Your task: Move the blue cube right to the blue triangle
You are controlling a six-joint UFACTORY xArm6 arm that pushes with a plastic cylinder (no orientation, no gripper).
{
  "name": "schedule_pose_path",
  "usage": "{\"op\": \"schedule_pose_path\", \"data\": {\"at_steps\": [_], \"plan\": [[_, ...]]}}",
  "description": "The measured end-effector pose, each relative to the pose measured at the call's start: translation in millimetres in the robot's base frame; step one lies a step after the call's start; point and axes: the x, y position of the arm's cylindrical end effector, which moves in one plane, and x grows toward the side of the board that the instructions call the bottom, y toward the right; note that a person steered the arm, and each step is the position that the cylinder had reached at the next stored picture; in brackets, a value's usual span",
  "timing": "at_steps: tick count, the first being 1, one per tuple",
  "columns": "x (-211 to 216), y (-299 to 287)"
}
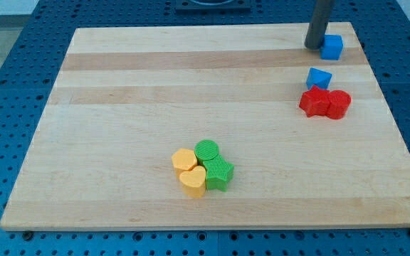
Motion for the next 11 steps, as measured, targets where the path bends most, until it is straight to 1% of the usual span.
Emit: {"op": "schedule_pose_path", "data": {"at_steps": [1, 2, 3, 4, 5, 7, 8, 10, 11], "plan": [[-3, 3], [-42, 1], [-45, 19], [-45, 51], [-45, 64], [-31, 49], [-10, 34], [40, 24], [57, 21]]}}
